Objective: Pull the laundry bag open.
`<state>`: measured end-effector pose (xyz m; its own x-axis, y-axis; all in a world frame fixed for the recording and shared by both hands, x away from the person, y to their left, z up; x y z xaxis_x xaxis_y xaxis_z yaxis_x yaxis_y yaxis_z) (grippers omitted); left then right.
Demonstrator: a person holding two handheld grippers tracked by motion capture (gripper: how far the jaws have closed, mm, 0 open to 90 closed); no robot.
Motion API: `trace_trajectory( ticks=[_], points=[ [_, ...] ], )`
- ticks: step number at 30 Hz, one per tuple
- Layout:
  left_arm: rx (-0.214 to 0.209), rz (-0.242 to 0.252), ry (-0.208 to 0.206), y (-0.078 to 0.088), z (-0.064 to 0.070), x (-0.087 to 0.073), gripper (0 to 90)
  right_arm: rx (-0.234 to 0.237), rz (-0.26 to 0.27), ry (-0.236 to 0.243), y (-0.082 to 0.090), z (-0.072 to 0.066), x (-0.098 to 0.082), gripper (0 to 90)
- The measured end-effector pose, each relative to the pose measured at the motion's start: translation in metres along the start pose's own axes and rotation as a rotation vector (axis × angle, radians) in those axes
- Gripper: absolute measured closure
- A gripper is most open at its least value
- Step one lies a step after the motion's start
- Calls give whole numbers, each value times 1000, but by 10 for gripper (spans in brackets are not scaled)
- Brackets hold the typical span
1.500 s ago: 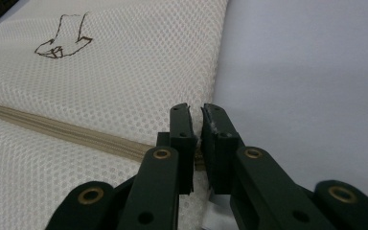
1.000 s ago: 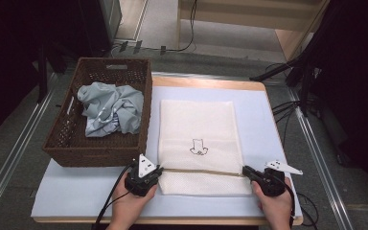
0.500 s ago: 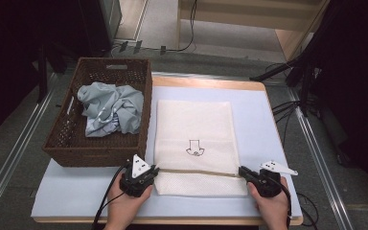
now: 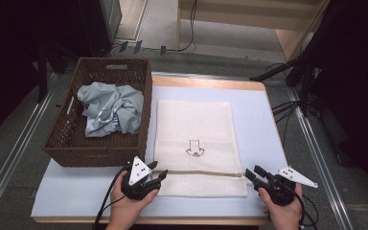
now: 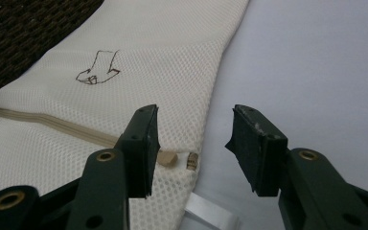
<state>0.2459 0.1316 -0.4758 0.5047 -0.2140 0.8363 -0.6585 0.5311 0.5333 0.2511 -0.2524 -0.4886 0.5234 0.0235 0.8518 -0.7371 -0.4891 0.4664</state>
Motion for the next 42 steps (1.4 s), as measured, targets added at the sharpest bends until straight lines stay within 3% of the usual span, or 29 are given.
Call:
trace_trajectory(
  ticks=[1, 5, 12, 16, 21, 25, 28, 29, 35, 39, 41, 42],
  points=[
    [-4, -3, -4, -1, 2, 0, 531, -2, -10, -20, 3, 1, 0, 558],
    [-23, -11, -17, -6, 10, 0, 533, -8, -35, -24, 7, 0, -5, 571],
    [-76, -11, -33, -13, 26, 5, 540, 5, -75, -10, 15, -5, -15, 610],
    [-102, -22, -37, -20, 35, 8, 543, 23, -104, -42, 11, -2, -16, 584],
    [-129, -43, -61, -31, 49, 10, 548, 26, -130, -45, 5, -4, -20, 565],
    [-167, -63, -96, -43, 67, 15, 569, 2, -154, -18, -5, -3, -22, 553],
    [-181, -76, -115, -48, 75, 18, 580, 18, -148, -26, -6, -2, -22, 548],
    [-190, -79, -116, -50, 79, 20, 580, 22, -147, -2, -7, -3, -22, 547],
    [-216, -95, -119, -67, 95, 29, 590, 39, -156, 23, -8, -10, -23, 573],
    [-255, -109, -124, -77, 108, 33, 663, 32, -171, 42, -10, -14, -23, 611],
    [-268, -118, -127, -84, 115, 36, 678, -15, -175, 93, -10, -16, -24, 710],
    [-268, -118, -127, -84, 115, 36, 679, -15, -175, 93, -10, -16, -24, 710]
  ],
)
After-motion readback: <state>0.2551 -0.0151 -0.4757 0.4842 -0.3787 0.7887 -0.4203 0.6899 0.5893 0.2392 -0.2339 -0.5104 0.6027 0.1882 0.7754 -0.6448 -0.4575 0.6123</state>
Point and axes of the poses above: each handheld gripper's, and its own axes: y roughly backward along the jaws, x roughly out of its top, z roughly to its right, the point moved 3 cm from there along -y, roughly forward along the jaws, and after that the axes turned 5 degrees about y, right-handed, at the moved point
